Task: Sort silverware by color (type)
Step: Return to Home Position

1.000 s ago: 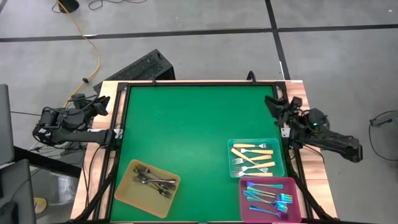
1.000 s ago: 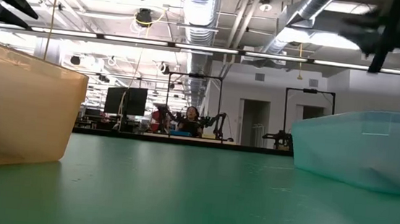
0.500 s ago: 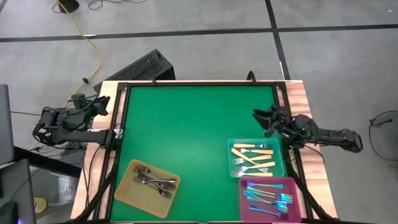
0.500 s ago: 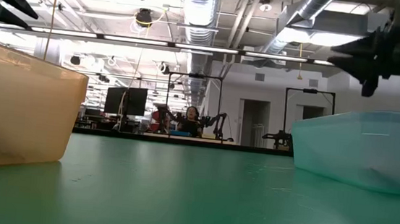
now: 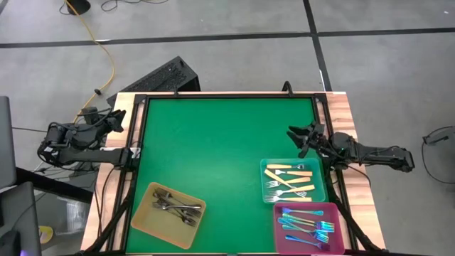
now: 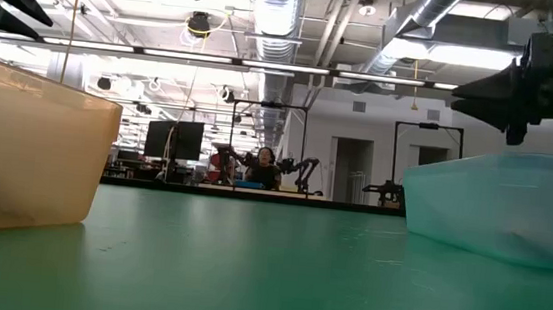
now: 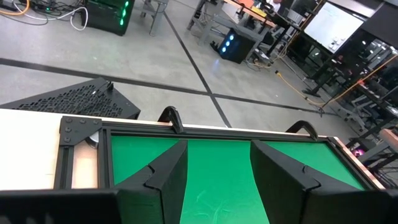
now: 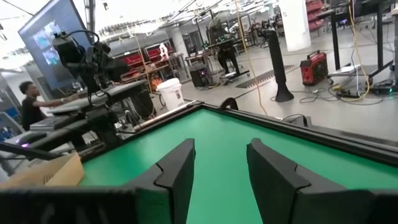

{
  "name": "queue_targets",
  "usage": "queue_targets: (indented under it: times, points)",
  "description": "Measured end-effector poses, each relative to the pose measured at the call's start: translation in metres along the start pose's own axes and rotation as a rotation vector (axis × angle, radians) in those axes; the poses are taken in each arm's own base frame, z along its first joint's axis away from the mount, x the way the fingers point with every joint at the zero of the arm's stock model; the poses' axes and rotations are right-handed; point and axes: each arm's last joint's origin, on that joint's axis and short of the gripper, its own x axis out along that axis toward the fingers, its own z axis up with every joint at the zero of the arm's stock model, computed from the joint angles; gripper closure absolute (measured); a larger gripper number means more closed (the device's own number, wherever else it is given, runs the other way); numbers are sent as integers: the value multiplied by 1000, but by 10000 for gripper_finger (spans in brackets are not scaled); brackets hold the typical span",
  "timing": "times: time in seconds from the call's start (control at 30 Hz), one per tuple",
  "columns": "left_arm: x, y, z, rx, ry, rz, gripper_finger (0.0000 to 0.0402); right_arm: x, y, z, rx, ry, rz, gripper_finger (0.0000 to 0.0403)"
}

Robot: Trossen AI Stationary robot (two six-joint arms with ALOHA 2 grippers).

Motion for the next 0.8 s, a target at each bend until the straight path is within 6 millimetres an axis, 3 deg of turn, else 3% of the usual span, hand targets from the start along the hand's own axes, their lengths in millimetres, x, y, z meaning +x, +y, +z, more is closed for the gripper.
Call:
queue_targets:
  times: [0.8]
  points:
    - [0,0,0,0,0,0,243,7,-1,-14,-69,133,-37,234]
